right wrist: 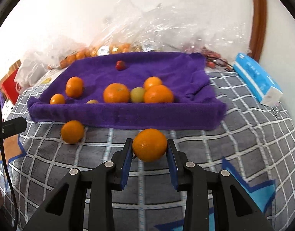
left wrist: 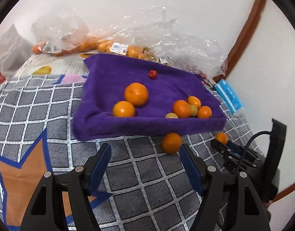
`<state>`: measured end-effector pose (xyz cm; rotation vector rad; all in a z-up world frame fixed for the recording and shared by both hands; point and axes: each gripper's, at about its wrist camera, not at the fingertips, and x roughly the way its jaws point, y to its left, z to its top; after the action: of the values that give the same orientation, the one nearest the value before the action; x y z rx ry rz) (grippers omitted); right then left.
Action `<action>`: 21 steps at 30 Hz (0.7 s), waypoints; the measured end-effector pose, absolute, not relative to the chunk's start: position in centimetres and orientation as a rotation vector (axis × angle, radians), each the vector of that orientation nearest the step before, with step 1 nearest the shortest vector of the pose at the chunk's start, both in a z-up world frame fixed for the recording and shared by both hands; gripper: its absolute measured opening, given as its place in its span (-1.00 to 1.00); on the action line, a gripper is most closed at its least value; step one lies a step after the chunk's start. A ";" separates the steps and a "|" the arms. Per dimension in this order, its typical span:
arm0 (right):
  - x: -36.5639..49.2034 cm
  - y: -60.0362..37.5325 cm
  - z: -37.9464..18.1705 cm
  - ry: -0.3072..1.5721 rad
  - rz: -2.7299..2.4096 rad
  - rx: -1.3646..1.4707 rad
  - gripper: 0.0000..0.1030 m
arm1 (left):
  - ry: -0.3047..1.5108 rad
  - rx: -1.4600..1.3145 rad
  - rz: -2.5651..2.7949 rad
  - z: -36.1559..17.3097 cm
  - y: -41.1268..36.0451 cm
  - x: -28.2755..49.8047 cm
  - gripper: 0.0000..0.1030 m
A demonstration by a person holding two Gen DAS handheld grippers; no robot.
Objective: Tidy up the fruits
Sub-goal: 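Grasp another loose orange with the left tool while the right tool holds its orange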
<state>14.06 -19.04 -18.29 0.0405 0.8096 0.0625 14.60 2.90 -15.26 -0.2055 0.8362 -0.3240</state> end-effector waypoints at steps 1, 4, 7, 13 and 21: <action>13.9 -19.2 -18.3 0.804 0.053 0.036 -0.33 | 0.836 -0.202 -0.327 -15.5 2.8 14.6 0.41; 13.8 -19.7 -18.4 0.806 0.055 0.049 -0.33 | 0.858 -0.207 -0.326 -16.4 2.7 14.8 0.41; 14.0 -19.9 -18.6 0.814 0.066 0.066 -0.33 | 0.841 -0.164 -0.333 -16.3 2.0 14.6 0.41; 13.9 -20.2 -18.6 0.815 0.071 0.090 -0.33 | 0.852 -0.100 -0.359 -15.8 -0.9 16.0 0.41; 13.4 -21.5 -18.5 0.801 0.033 0.109 -0.33 | 0.853 -0.058 -0.389 -18.1 -2.4 17.6 0.23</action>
<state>13.39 -21.53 -18.54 0.1088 0.8009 0.0328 17.58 -2.35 -18.13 -0.0580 0.8534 -0.3894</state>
